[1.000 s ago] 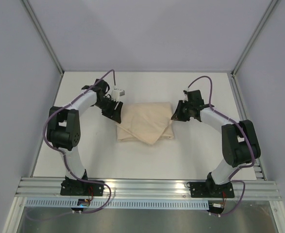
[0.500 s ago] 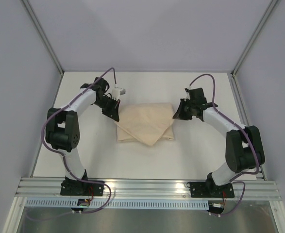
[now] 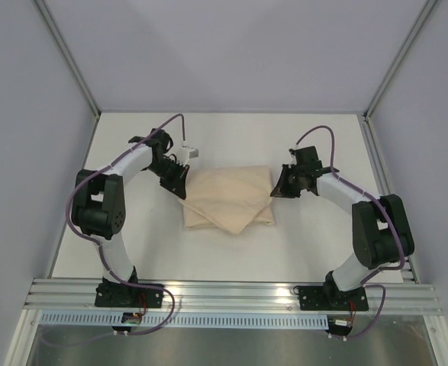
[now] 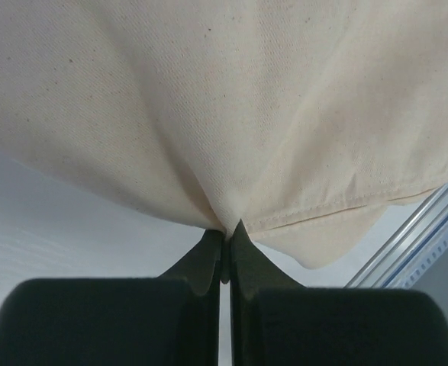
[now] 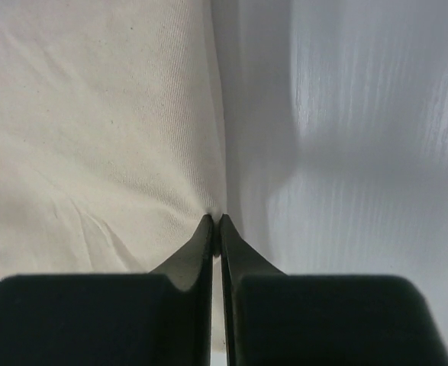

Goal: Prepare the surgical pack

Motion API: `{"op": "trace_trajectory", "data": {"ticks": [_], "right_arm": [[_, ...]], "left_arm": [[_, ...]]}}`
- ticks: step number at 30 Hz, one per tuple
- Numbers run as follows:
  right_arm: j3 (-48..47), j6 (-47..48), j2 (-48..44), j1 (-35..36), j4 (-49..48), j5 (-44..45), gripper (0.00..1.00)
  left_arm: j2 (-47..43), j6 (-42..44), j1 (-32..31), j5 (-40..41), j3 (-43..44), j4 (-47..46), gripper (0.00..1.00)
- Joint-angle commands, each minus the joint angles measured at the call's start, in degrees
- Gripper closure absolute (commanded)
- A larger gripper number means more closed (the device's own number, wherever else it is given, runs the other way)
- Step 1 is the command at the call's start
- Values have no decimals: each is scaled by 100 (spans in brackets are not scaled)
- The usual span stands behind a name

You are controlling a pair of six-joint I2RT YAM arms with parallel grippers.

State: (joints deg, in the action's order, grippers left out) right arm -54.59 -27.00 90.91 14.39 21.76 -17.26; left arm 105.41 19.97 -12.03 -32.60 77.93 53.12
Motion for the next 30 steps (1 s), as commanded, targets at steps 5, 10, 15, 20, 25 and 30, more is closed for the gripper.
{"op": "trace_trajectory", "data": {"ticks": [5,10,15,20,25,30], "right_arm": [[-227,81,-265,-42,117,397,57],[-395,266,-1030,-42,847,845,50],[122,-93,-2364,203,1129,1076,46],[1186,-1408,-2904,1238,-159,416,44],[2109,-2335,-2922,2128,-1568,705,41],[2426,-2730,-2492,2638,-2605,864,39]], "left_arm": [[-309,543,43,141,82,409,52],[-1388,938,43,-18,-50,453,37],[-2662,1299,-263,-186,-365,270,34],[-3570,1510,-1528,1167,-1543,-1143,16],[-3290,1958,-2828,2106,-2061,-1497,0],[-3053,2213,-3112,2320,-2467,-2086,1]]}}
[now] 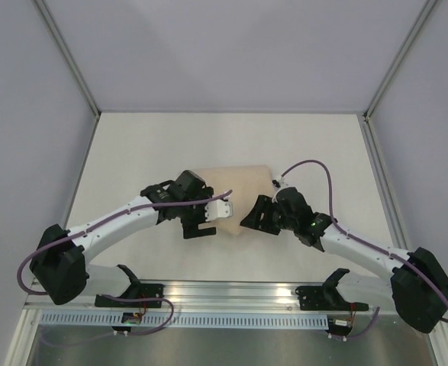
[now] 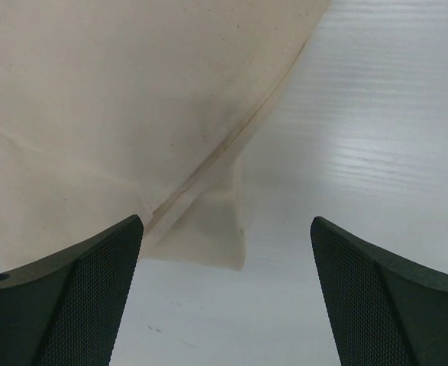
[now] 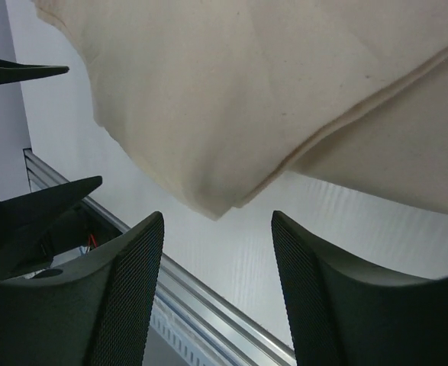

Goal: Prepare the surgical pack

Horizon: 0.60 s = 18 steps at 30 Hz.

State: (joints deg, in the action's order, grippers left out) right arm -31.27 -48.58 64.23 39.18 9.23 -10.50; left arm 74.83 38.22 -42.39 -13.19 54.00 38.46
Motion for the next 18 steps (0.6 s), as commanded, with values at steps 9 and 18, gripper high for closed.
{"op": "trace_trajectory", "data": {"ticks": [9,18], "right_arm": [[217,-785,881,354,-1899,-75,72],[165,-750,608,354,-986,-802,100]], "left_arm": [[357,371,-234,642,-346,-1156,2],[594,327,-305,765,-355,-1367,3]]}}
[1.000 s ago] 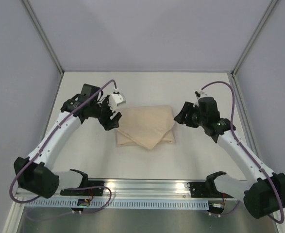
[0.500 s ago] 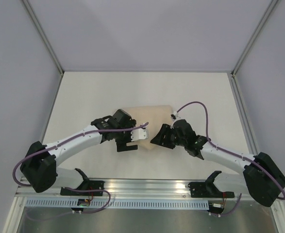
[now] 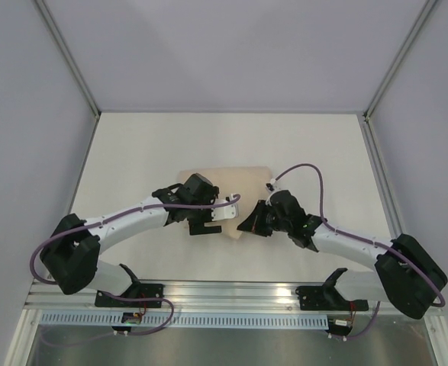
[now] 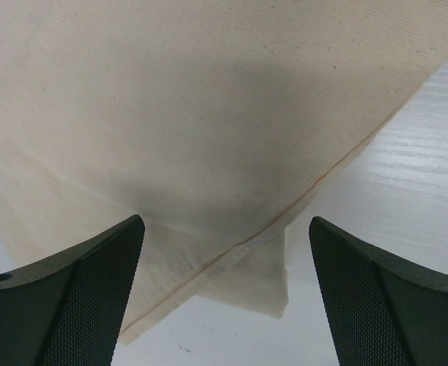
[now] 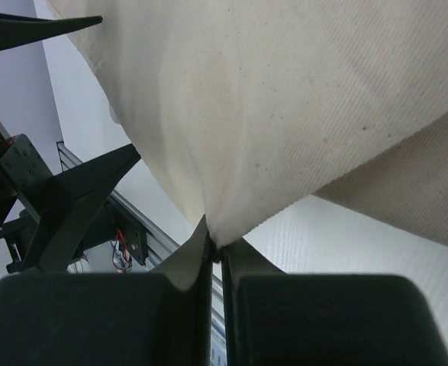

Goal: Prepare the surgical pack

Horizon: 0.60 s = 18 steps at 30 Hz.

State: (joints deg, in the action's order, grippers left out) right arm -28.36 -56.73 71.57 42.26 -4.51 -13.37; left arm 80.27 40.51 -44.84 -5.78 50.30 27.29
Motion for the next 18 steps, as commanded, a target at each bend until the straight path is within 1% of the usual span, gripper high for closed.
{"op": "trace_trajectory", "data": {"ticks": [1,3,5,6,7,9,13,16,18], "right_arm": [[-178,135,48,45,433,-588,100],[-153,267,356,45,416,-719,100],[-100,346,962,-16,75,-755,100],[-65,321,1129,-68,-66,-773,100],[-38,303,1288,-156,-476,-782,100],[-20,276,1640,-174,-708,-660,100],[-3,206,1659,-174,-963,-475,99],[59,215,1404,-174,-798,-44,100],[102,198,1307,-174,-718,236,98]], "left_arm": [[85,89,-60,33,32,-250,3],[155,71,-77,33,23,-259,3],[199,53,-104,33,23,-233,3],[208,45,-121,33,6,-233,3],[226,45,-148,33,-3,-224,3],[243,27,-165,68,-38,-224,3],[182,62,-183,112,-161,-294,6],[50,97,-192,165,-310,-399,7],[-46,150,-270,156,-485,-522,6]]}}
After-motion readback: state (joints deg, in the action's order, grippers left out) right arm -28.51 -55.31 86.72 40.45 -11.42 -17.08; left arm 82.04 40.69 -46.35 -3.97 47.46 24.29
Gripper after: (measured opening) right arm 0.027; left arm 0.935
